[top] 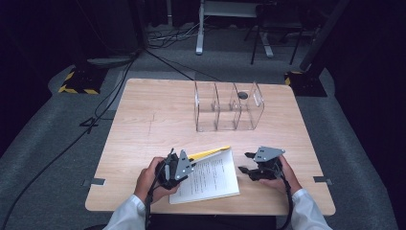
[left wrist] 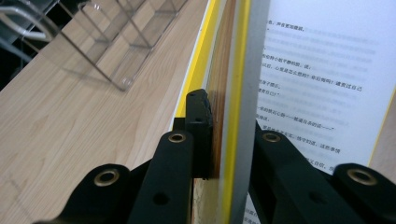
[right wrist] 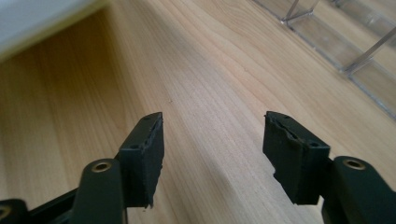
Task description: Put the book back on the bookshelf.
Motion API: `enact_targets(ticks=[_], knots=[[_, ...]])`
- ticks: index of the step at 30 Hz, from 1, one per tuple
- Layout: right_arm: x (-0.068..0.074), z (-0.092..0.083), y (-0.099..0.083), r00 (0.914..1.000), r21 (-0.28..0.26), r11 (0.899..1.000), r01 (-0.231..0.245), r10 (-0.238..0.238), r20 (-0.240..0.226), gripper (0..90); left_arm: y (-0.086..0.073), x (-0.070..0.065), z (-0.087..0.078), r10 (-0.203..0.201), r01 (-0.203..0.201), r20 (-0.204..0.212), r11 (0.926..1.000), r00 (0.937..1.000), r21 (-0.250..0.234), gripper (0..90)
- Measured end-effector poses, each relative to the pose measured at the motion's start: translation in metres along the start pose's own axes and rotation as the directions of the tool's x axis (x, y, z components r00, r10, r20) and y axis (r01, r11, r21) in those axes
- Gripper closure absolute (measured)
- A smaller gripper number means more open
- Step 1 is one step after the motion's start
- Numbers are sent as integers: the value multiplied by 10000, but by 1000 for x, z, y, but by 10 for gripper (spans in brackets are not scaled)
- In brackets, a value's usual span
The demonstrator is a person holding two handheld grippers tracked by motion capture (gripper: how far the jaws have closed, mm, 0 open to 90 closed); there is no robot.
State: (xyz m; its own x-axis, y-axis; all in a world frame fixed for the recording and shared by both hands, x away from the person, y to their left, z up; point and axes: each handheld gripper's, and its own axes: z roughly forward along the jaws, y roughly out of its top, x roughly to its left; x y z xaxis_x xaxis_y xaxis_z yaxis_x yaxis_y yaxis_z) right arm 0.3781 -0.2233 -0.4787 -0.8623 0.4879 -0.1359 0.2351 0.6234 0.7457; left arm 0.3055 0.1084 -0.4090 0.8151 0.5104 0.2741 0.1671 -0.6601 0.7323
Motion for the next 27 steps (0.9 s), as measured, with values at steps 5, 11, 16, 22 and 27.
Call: enact_targets(ticks=[5,11,16,22,27], knots=[[0,6,6,9996,-785,9968,-153,134,-256,361,2,-3,-1,20,33,647,9967,9979,-811,826],[2,-13,16,9978,-2278,9727,-442,316,-586,323,3,-7,-4,220,12,1295,9843,9913,-1762,825],[5,-41,27,9978,-3240,9461,-35,-181,-637,300,4,-7,-5,260,268,1984,9656,9798,-2585,822],[12,-54,34,9941,-3272,9427,660,-903,-597,376,-4,2,5,-179,920,2572,9558,9662,-2793,815],[20,-52,42,9921,-3526,9320,839,-1112,-578,434,-16,11,8,-625,1410,2720,9497,9603,-2798,811]])
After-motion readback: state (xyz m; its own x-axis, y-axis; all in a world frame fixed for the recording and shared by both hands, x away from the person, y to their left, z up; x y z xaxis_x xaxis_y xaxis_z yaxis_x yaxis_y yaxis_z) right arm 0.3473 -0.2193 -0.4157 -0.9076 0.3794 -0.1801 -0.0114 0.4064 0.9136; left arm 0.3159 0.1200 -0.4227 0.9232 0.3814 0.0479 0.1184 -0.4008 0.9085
